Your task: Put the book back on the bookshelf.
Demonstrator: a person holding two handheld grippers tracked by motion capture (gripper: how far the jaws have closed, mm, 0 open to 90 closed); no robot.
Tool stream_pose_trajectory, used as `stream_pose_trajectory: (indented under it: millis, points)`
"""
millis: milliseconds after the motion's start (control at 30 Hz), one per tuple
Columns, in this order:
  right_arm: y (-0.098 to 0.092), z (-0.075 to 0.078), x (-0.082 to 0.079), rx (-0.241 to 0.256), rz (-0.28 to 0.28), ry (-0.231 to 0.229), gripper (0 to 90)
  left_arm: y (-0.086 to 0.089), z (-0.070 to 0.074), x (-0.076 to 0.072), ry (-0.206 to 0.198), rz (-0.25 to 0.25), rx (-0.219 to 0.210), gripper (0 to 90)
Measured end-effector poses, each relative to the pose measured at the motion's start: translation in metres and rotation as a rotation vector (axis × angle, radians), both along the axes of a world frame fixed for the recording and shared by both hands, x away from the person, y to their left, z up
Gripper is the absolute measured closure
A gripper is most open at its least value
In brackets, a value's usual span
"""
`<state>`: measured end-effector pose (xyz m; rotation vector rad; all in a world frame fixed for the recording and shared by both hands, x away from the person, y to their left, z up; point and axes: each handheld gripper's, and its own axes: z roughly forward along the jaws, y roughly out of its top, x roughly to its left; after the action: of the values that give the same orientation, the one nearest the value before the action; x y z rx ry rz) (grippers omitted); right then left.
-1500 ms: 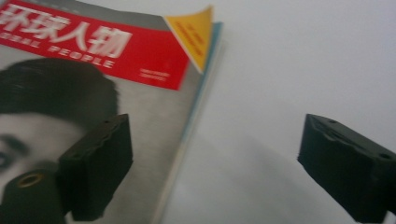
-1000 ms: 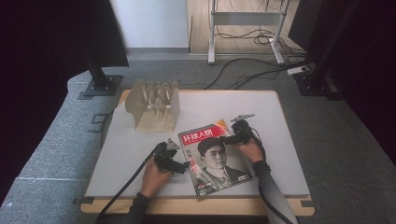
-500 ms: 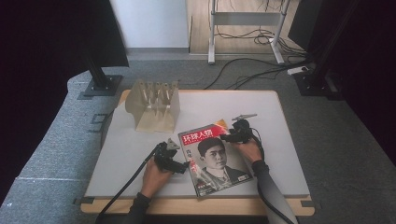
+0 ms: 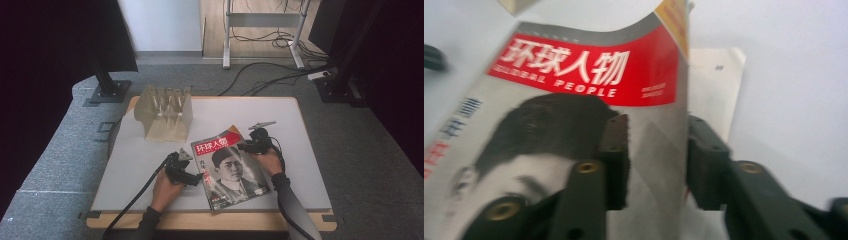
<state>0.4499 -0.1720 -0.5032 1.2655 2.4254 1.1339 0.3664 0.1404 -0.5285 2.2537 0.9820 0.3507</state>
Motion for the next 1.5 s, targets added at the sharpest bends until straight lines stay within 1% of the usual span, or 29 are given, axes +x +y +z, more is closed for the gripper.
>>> stream_pose_trajectory:
  millis: [33, 67, 100, 133, 167, 200, 300, 333, 400, 433, 467, 500, 567, 600, 700, 767, 833, 867, 900, 933, 967, 1033, 1100, 1200, 1300, 1367, 1400, 1433, 1500]
  points:
    - [0.003, 0.000, 0.000, -0.034, 0.001, -0.019, 71.1, 0.000, 0.000, 0.000, 0.000, 0.000, 0.000, 0.0]
    - [0.010, 0.001, -0.001, -0.106, 0.008, -0.050, 78.6, 0.000, 0.000, 0.000, 0.000, 0.000, 0.000, 0.0]
    - [0.012, 0.002, -0.001, -0.129, 0.012, -0.064, 81.1, 0.000, 0.000, 0.000, 0.000, 0.001, 0.000, 0.0]
    - [0.013, 0.003, -0.003, -0.138, 0.017, -0.071, 83.5, 0.000, 0.000, 0.000, -0.001, 0.001, 0.001, 0.0]
    - [0.014, 0.006, -0.004, -0.135, 0.023, -0.073, 85.0, 0.000, 0.000, 0.000, -0.001, 0.001, 0.001, 0.0]
    - [0.014, 0.006, -0.004, -0.135, 0.023, -0.073, 85.0, 0.000, 0.000, 0.000, -0.001, 0.001, 0.001, 0.0]
    - [0.016, 0.015, -0.010, -0.150, 0.042, -0.089, 85.7, 0.000, 0.000, 0.000, -0.004, 0.000, 0.002, 0.0]
    - [0.020, 0.023, -0.015, -0.166, 0.055, -0.102, 85.8, 0.000, 0.000, -0.001, -0.004, 0.000, 0.001, 0.0]
    - [0.022, 0.030, -0.020, -0.168, 0.071, -0.113, 85.9, 0.000, 0.000, 0.000, -0.002, -0.002, 0.003, 0.0]
    - [0.022, 0.030, -0.020, -0.168, 0.071, -0.113, 85.9, 0.000, 0.000, 0.000, -0.002, -0.002, 0.003, 0.0]
    - [0.024, 0.037, -0.024, -0.167, 0.085, -0.122, 85.9, 0.000, 0.000, 0.000, 0.000, -0.004, 0.005, 0.0]
    - [0.024, 0.037, -0.024, -0.167, 0.085, -0.122, 85.9, 0.000, 0.000, 0.000, 0.000, -0.004, 0.005, 0.0]
    - [0.025, 0.043, -0.027, -0.170, 0.099, -0.132, 85.9, 0.000, 0.000, 0.000, 0.001, -0.005, 0.004, 0.0]
    - [0.026, 0.049, -0.030, -0.170, 0.112, -0.142, 86.0, 0.001, 0.000, 0.000, 0.001, -0.008, 0.004, 0.0]
    - [0.028, 0.058, -0.036, -0.163, 0.125, -0.157, 86.1, 0.002, 0.001, 0.000, 0.004, -0.014, 0.006, 0.2]
    - [0.030, 0.064, -0.039, -0.158, 0.134, -0.168, 86.1, 0.002, 0.001, 0.000, 0.006, -0.016, 0.005, 1.2]
    - [0.031, 0.069, -0.042, -0.156, 0.141, -0.181, 86.2, 0.005, 0.004, 0.001, 0.014, -0.022, 0.003, 4.5]
    - [0.031, 0.069, -0.042, -0.156, 0.141, -0.181, 86.2, 0.005, 0.004, 0.001, 0.014, -0.022, 0.003, 5.1]
    - [0.032, 0.072, -0.044, -0.153, 0.143, -0.188, 86.2, 0.007, 0.006, 0.002, 0.026, -0.026, -0.014, 5.1]
    - [0.032, 0.074, -0.046, -0.150, 0.145, -0.195, 86.2, 0.009, 0.008, 0.003, 0.032, -0.024, -0.039, 5.0]
    - [0.033, 0.079, -0.048, -0.152, 0.152, -0.208, 86.2, 0.011, 0.014, 0.004, 0.025, -0.027, -0.088, 6.3]
    - [0.034, 0.084, -0.051, -0.156, 0.164, -0.222, 86.3, 0.011, 0.016, 0.005, 0.022, -0.031, -0.097, 7.9]
    - [0.034, 0.086, -0.052, -0.155, 0.162, -0.223, 86.3, 0.008, 0.020, 0.007, 0.027, -0.050, -0.100, 7.8]
    - [0.033, 0.092, -0.055, -0.148, 0.169, -0.239, 86.3, 0.002, 0.024, 0.010, 0.027, -0.078, -0.086, 8.0]
    - [0.032, 0.099, -0.059, -0.145, 0.171, -0.256, 86.3, -0.002, 0.026, 0.016, 0.047, -0.096, -0.095, 10.0]
    - [0.031, 0.106, -0.062, -0.142, 0.176, -0.270, 86.4, -0.005, 0.025, 0.022, 0.069, -0.107, -0.120, 11.7]
    - [0.031, 0.106, -0.062, -0.142, 0.176, -0.270, 86.4, -0.005, 0.025, 0.022, 0.069, -0.107, -0.120, 12.2]
    - [0.030, 0.108, -0.063, -0.142, 0.179, -0.276, 86.3, -0.005, 0.025, 0.023, 0.078, -0.111, -0.129, 12.2]
    - [0.029, 0.114, -0.066, -0.138, 0.183, -0.289, 86.3, -0.008, 0.024, 0.026, 0.084, -0.117, -0.114, 13.0]
